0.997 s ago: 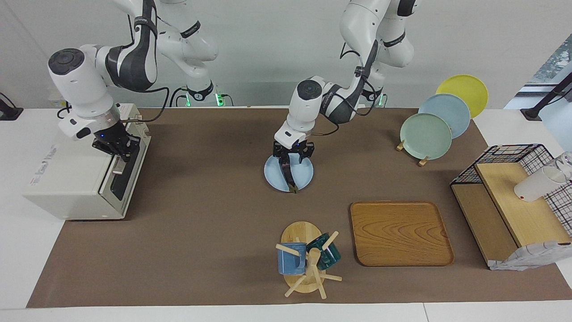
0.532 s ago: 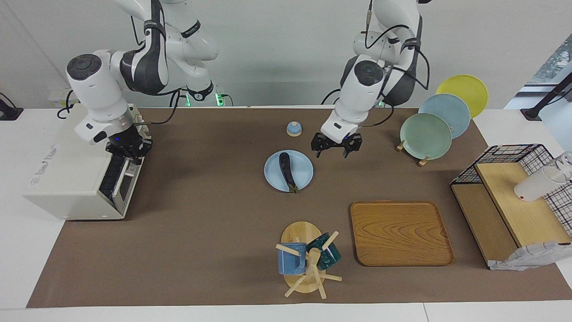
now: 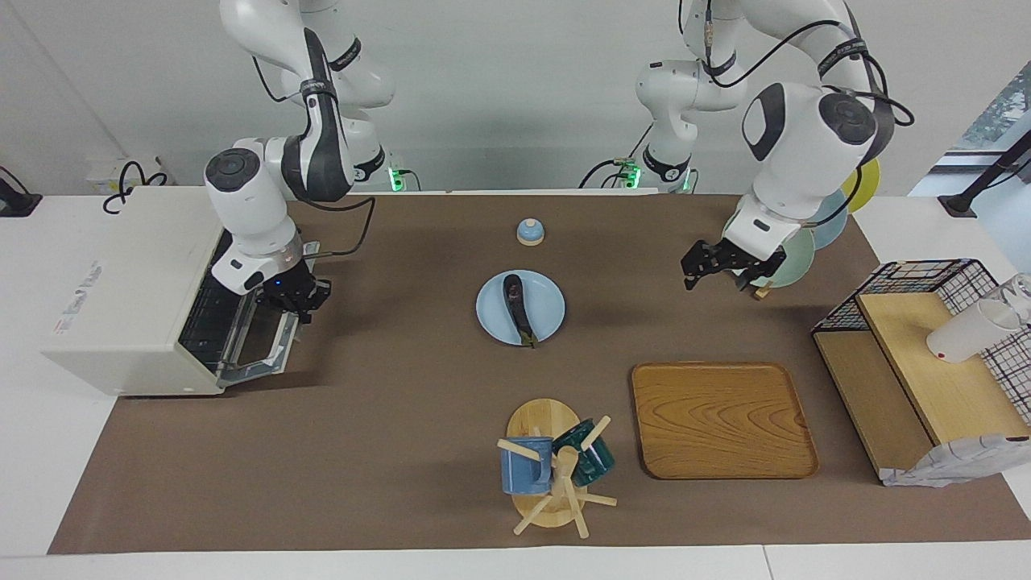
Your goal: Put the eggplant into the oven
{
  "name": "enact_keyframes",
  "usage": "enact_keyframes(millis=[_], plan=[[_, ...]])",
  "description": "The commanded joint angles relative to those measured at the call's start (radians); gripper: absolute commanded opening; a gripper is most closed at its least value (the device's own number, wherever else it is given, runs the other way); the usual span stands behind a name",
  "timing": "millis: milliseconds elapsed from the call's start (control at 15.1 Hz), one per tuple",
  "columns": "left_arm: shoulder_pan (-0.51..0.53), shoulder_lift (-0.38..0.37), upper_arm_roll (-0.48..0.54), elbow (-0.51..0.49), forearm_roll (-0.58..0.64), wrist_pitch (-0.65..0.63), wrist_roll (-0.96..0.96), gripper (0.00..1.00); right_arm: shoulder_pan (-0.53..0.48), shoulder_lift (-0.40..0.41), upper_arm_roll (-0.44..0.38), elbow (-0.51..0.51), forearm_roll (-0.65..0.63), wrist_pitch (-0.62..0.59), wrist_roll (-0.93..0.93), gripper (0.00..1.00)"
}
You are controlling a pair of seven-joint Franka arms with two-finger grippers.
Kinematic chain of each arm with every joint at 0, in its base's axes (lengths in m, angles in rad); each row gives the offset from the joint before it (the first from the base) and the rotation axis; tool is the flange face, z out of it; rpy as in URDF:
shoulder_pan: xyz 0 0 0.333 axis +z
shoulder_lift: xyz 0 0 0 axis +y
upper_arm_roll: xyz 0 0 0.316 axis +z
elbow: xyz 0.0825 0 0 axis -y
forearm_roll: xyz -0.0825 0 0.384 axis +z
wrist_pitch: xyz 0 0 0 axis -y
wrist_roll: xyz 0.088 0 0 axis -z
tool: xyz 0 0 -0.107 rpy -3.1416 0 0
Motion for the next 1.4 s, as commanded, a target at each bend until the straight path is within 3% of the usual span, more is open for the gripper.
enact_keyframes(millis=[0, 399, 598, 797, 864, 930, 1063, 1329], plan=[[0.053, -0.010, -0.006, 0.045, 0.025, -0.070, 0.056, 1.00, -0.041, 0.050, -0.029, -0.034, -0.030, 0.090, -0.022, 0.00], [0.044, -0.009, -0.005, 0.202, 0.121, -0.296, 0.054, 1.00, -0.041, 0.135, -0.027, -0.060, -0.025, 0.188, -0.005, 0.00], [0.042, -0.021, -0.005, 0.246, 0.139, -0.417, 0.053, 1.00, 0.002, 0.133, -0.023, -0.028, -0.023, 0.146, 0.035, 0.00], [0.048, -0.052, -0.008, 0.194, 0.132, -0.423, 0.040, 1.00, 0.129, 0.109, -0.007, 0.061, -0.023, -0.024, 0.232, 0.00], [0.051, -0.059, -0.008, 0.177, 0.127, -0.397, 0.039, 1.00, 0.199, 0.107, -0.007, 0.097, -0.023, -0.078, 0.359, 0.08], [0.051, -0.064, -0.008, 0.156, 0.116, -0.355, 0.039, 1.00, 0.273, 0.108, -0.007, 0.128, -0.023, -0.113, 0.509, 0.31], [0.053, -0.081, -0.008, 0.118, 0.112, -0.296, 0.040, 1.00, 0.397, 0.108, -0.007, 0.142, -0.029, -0.108, 0.665, 0.60], [0.054, -0.079, -0.018, 0.137, 0.112, -0.304, 0.039, 1.00, 0.589, 0.125, -0.007, 0.226, -0.022, -0.097, 0.806, 0.59]])
